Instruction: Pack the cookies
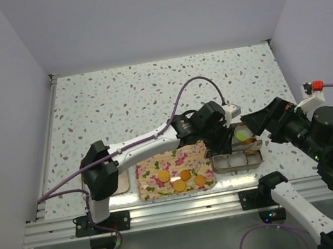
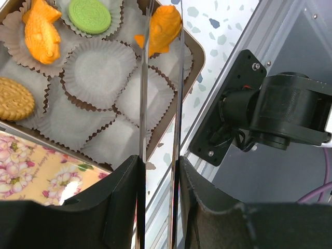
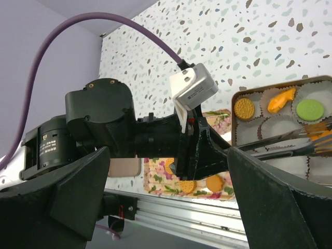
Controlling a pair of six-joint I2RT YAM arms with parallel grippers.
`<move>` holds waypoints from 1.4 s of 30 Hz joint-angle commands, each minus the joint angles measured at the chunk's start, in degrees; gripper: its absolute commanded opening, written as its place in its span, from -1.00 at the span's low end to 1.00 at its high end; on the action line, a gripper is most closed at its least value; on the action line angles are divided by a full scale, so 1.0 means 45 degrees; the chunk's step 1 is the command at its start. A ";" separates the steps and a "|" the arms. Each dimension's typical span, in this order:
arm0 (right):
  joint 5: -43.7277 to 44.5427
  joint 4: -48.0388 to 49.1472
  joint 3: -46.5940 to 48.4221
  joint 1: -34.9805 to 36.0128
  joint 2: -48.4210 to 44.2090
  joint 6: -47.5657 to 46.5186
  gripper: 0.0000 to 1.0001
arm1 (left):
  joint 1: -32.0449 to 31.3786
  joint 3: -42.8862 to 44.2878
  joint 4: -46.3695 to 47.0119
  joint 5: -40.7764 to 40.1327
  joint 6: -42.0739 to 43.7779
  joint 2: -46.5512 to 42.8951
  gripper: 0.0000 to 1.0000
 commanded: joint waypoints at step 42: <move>-0.0559 0.0554 -0.0297 0.0010 0.0565 0.0462 0.97 | 0.1356 -0.4500 0.1359 -0.2258 0.0398 -0.5647 0.12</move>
